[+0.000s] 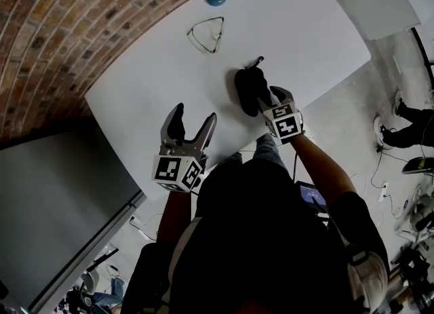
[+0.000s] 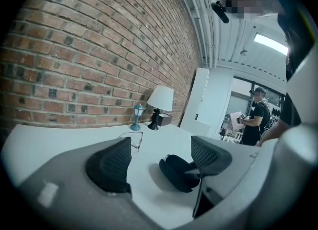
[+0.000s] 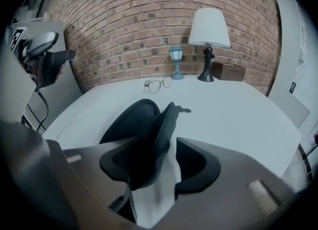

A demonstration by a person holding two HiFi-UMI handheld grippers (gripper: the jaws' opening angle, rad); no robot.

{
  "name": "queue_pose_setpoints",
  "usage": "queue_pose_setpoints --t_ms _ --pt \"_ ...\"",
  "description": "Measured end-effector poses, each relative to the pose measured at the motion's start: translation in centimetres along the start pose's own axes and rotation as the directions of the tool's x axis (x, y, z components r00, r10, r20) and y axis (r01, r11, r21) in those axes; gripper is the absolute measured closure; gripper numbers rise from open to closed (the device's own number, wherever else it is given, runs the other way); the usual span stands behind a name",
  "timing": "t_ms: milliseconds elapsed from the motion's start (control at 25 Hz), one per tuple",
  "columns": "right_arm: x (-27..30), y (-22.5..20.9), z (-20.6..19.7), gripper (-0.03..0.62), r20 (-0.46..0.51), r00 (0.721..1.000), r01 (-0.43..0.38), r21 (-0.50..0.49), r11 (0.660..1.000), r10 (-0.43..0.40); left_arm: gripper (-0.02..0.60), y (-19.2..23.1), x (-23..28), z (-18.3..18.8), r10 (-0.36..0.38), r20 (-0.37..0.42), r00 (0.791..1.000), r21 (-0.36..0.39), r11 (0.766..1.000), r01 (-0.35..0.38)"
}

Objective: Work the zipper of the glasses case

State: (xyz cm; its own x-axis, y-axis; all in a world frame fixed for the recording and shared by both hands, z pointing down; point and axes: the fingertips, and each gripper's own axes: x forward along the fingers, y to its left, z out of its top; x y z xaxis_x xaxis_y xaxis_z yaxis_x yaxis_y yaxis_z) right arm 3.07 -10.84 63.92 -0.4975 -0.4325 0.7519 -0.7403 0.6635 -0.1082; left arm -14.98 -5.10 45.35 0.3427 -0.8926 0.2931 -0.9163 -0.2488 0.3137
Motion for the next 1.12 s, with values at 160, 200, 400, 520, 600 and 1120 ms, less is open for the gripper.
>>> queue_pose_setpoints --t_ms 160,200,400,520,600,1120 --pt "0.0 -0.5 -0.3 0.447 -0.011 1.000 0.018 0.004 1.000 -0.018 0.198 -0.2 0.2 -0.2 -0.003 0.000 1.000 -0.004 1.000 0.003" --pt "0.0 -0.6 -0.4 0.468 -0.014 1.000 0.025 0.005 1.000 -0.025 0.198 -0.3 0.2 -0.2 -0.004 -0.001 1.000 -0.004 1.000 0.004" --pt "0.0 -1.7 -0.8 0.530 -0.033 0.998 0.062 0.037 0.997 -0.061 0.198 -0.4 0.4 -0.5 -0.009 -0.003 1.000 -0.010 1.000 0.009" --pt "-0.2 -2.0 -0.9 0.537 -0.038 0.998 0.056 0.071 0.996 -0.054 0.198 -0.5 0.5 -0.6 -0.014 -0.007 1.000 -0.020 1.000 0.014" --pt "-0.3 -2.3 -0.9 0.539 -0.029 0.999 0.047 0.106 0.993 -0.045 0.198 -0.6 0.6 -0.7 -0.018 -0.008 1.000 -0.027 0.999 0.018" --pt "-3.9 -1.8 4.0 0.540 0.152 0.985 -0.115 0.222 0.968 0.082 0.209 -0.8 2.2 -1.5 -0.084 -0.006 0.996 -0.122 0.989 0.083"
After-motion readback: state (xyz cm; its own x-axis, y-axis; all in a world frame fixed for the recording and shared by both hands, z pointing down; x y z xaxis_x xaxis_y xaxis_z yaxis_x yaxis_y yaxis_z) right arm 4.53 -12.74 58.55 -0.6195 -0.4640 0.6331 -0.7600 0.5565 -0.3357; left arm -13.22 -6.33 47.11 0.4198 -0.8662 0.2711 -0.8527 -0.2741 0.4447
